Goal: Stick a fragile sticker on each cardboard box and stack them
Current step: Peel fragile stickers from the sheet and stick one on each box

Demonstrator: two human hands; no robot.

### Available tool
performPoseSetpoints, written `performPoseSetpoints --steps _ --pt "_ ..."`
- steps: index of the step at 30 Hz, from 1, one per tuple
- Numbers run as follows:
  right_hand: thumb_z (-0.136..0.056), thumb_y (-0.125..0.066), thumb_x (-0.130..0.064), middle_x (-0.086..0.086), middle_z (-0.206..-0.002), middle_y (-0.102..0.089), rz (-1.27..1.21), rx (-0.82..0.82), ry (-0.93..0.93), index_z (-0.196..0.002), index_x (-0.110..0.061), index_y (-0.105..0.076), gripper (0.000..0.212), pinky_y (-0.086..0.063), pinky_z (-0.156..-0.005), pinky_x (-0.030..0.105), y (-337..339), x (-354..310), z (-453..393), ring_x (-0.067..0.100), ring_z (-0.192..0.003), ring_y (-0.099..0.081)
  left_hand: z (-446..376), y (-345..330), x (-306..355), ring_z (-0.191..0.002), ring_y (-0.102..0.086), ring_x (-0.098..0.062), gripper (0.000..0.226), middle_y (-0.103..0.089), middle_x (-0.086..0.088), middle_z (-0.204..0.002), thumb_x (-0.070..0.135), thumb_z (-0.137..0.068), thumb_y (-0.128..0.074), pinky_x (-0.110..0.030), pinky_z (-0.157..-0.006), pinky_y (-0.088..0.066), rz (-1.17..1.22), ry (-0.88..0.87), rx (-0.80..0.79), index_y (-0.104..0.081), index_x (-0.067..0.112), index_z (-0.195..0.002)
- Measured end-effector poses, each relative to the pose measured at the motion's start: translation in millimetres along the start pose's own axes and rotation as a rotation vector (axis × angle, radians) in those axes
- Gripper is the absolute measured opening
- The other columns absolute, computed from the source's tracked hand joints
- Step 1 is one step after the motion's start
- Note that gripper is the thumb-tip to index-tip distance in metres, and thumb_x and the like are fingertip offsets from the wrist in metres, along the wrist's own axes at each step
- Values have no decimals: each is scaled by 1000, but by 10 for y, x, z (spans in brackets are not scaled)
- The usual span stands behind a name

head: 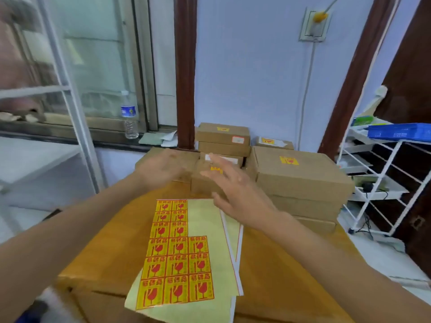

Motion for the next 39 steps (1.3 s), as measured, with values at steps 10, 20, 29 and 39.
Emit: performPoseSetpoints --steps 10,20,29,39 --pt "-102 -59 -38 9 -173 -12 -72 -221 -322 -163 -23 -22 74 -15 -127 44 -1668 -61 -1078 31 -158 -16 -468 -131 -1699 -139 -42 -36 87 -31 -12 -160 40 -90 -73 -50 -109 -42 5 257 216 -25 12 -156" --pt "-96 -61 -24 16 -152 -49 425 -313 -271 -154 -7 -40 64 -9 -129 51 -2245 366 -1826 32 -138 -48 -1301 -407 -2161 -137 -41 -32 85 -47 -4 -147 74 -89 -53 -50 -110 -33 700 598 135 -38 20 -153" --pt "-95 -66 -47 17 -161 -38 345 -195 -98 -159 -22 -29 78 -17 -127 56 -2006 19 -1851 37 -147 -37 -1051 -42 -2124 -103 -59 -26 49 -56 -3 -101 46 -89 -72 -40 -89 -58 827 636 526 -49 12 -116" --pt "-100 -64 -36 4 -166 -32 296 -10 21 -160 -31 -17 76 -52 -105 50 -309 -632 -957 31 -148 -37 486 1007 -966 -90 -61 -18 43 -66 1 -95 60 -94 -48 -42 -82 -50 173 236 405 -66 22 -104"
Point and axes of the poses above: each hand's wrist, its own z-axis away from the middle knuckle, its own y-axis out of the back of the hand, x = y × z, the point moved 5 cm from there along -z, towards the middle knuckle
